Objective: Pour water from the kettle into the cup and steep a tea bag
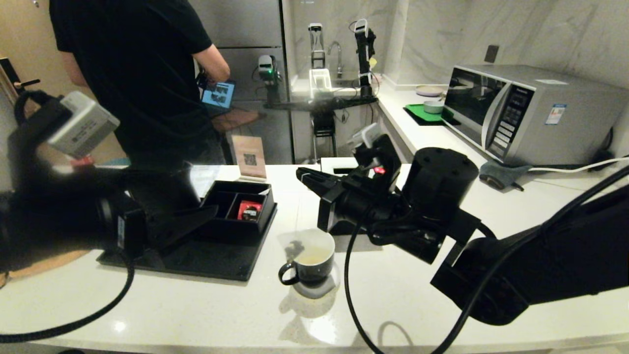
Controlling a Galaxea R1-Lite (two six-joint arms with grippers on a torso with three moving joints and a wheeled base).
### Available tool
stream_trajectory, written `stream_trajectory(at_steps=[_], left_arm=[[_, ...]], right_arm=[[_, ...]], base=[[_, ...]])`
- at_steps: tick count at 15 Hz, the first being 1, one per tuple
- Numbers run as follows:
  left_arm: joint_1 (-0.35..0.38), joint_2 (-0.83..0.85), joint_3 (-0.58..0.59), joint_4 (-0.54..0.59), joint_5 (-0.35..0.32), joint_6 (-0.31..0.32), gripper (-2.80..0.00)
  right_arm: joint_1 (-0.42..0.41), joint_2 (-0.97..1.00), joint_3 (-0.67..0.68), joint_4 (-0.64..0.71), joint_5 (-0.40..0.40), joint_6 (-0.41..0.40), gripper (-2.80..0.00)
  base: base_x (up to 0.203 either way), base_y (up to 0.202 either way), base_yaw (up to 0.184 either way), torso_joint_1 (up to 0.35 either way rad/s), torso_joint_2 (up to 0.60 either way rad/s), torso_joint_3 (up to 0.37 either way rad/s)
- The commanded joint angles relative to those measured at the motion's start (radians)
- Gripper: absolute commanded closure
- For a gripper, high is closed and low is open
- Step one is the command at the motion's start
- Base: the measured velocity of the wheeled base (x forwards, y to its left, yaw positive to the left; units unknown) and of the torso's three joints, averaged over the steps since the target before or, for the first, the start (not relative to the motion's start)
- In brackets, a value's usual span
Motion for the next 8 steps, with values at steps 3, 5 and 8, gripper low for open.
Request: stream_trajectory(at_steps=[3, 5, 8], left_arm=[[0.014, -0.070, 0.065, 0.001, 0.006, -0.050, -2.80], [0.014, -0.100, 0.106, 0.001, 0.007, -0.053, -2.80], [0.014, -0.129, 0.141, 0.001, 0.007, -0.052, 0.00]], right_arm=[[0.000, -0.016, 0.013, -0.007, 0.001, 0.000, 0.00], [0.000, -0.016, 0.013, -0.007, 0.001, 0.000, 0.00], [0.000, -0.017, 0.013, -0.007, 0.001, 0.000, 0.00]], base=[[0.000, 0.000, 0.000, 0.000, 0.00, 0.000], [0.000, 0.000, 0.000, 0.000, 0.00, 0.000], [0.000, 0.000, 0.000, 0.000, 0.00, 0.000]])
